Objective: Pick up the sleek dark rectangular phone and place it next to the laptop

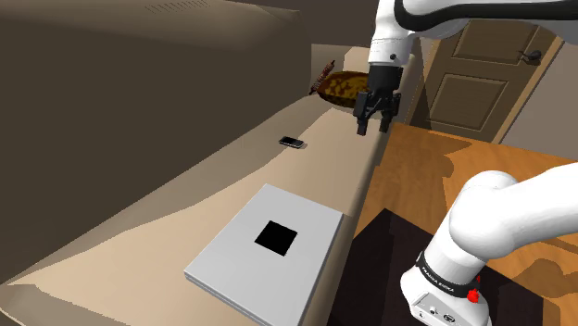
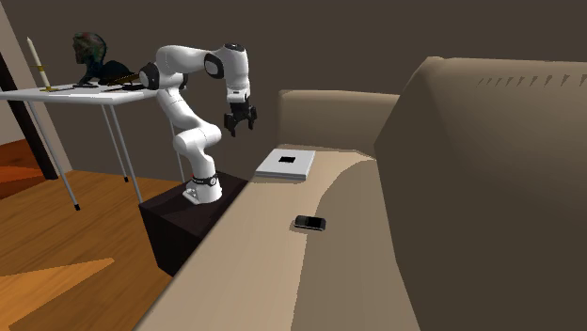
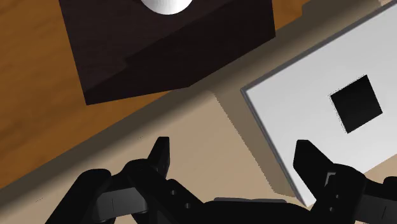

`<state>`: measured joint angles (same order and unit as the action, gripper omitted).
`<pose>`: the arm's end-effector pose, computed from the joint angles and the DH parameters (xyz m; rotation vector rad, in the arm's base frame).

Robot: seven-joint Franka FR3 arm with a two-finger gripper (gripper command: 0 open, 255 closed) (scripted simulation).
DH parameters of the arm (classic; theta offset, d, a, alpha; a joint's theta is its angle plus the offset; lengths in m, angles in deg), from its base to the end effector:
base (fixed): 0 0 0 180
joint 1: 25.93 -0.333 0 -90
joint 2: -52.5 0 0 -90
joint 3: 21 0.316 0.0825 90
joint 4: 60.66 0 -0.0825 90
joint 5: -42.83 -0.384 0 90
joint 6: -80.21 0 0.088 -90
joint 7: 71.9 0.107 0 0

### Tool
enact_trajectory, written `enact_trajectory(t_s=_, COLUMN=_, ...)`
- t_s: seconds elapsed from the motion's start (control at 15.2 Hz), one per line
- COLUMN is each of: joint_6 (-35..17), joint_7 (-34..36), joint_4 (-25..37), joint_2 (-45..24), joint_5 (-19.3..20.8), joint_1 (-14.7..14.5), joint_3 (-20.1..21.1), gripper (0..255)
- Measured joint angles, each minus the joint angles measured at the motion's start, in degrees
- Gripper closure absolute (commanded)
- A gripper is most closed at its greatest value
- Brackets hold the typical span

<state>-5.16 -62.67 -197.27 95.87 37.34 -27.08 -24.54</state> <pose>0.3037 -0.0064 0.5625 -2.9926 0.2729 0.2220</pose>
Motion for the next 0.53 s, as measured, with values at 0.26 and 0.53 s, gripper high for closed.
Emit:
enact_trajectory(t_s=0.26, joint_6=-3.63, joint_7=-2.17, joint_4=0.26, joint_2=-3.56, joint_5=1.18, joint_1=0.05, joint_3=-0.99, gripper=0)
enact_trajectory(t_s=0.53, joint_6=-9.95, joint_7=-5.92, joint_4=1.04, joint_2=-9.91, joint_5=2.92, joint_1=0.09, joint_3=-2.68, gripper=0)
